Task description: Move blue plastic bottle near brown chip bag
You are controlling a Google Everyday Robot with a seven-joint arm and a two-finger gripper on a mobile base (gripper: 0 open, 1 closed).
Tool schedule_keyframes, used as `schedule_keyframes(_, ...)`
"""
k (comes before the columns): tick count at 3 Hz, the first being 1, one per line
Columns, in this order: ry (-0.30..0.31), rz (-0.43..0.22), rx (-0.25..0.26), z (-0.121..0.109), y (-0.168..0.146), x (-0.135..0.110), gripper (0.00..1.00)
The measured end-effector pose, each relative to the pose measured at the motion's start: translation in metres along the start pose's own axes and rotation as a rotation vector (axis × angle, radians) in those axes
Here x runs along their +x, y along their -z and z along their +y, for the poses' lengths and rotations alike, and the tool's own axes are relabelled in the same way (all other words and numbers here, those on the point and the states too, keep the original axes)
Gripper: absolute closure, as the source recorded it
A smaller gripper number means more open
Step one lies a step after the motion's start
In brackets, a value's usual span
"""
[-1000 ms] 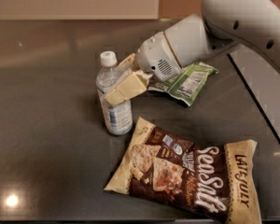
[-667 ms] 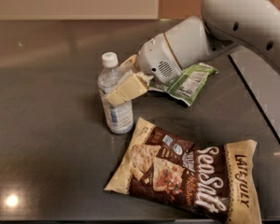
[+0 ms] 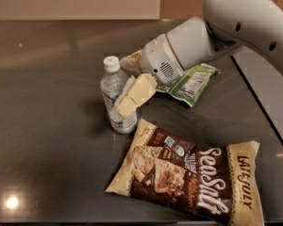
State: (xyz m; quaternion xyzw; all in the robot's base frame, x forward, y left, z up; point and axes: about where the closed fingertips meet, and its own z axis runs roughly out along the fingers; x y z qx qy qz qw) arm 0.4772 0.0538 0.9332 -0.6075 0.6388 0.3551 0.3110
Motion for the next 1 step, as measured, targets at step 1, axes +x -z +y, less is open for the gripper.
schedule_keyframes(1,0.000,0.000,0.000,0.0000,-0.0001,0.0000,0.00)
